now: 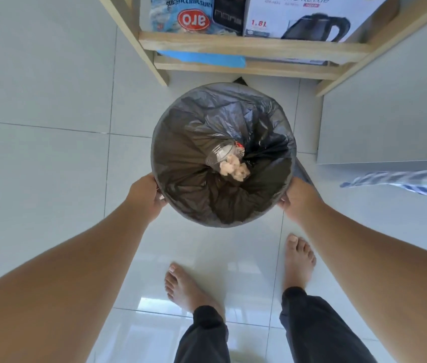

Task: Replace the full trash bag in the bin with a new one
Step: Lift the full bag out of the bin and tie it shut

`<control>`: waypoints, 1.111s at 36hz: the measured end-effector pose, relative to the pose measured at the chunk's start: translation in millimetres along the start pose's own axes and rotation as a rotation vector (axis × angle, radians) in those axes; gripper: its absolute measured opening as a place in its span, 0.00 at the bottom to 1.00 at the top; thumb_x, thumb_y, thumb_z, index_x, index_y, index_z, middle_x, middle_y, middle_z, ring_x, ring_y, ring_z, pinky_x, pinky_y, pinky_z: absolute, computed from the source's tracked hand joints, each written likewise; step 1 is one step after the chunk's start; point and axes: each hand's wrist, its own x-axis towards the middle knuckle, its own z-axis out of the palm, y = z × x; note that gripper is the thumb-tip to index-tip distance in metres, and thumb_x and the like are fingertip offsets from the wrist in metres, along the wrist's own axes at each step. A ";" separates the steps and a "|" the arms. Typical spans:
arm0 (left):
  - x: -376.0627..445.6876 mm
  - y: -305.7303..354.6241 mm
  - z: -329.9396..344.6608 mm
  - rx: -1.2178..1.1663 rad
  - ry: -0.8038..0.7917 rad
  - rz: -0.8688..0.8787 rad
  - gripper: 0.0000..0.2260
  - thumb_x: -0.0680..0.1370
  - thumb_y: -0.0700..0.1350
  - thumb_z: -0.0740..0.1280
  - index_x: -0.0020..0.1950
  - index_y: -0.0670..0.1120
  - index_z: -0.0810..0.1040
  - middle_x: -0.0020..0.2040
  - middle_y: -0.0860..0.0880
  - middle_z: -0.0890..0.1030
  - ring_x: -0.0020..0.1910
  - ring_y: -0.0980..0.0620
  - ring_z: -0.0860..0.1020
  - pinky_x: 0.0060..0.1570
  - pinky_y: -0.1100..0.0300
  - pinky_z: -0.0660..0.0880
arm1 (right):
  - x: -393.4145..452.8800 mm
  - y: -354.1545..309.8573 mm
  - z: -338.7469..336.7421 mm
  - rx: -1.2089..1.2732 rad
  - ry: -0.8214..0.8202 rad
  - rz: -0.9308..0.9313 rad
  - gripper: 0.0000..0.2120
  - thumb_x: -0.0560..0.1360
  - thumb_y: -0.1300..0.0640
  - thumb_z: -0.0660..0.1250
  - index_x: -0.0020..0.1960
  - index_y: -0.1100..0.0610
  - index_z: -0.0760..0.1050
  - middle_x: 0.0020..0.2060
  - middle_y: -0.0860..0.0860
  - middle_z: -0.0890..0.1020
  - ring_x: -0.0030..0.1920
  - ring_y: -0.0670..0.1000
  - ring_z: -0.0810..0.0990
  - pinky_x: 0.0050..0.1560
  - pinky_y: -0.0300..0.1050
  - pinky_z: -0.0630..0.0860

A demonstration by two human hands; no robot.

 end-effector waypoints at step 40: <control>-69.1 -15.2 -21.8 0.469 0.159 0.448 0.17 0.73 0.46 0.73 0.60 0.48 0.74 0.40 0.43 0.85 0.40 0.41 0.85 0.45 0.44 0.83 | -82.8 -43.1 -4.6 -0.364 -0.314 -0.234 0.11 0.69 0.63 0.75 0.51 0.59 0.81 0.44 0.53 0.88 0.42 0.50 0.87 0.45 0.47 0.82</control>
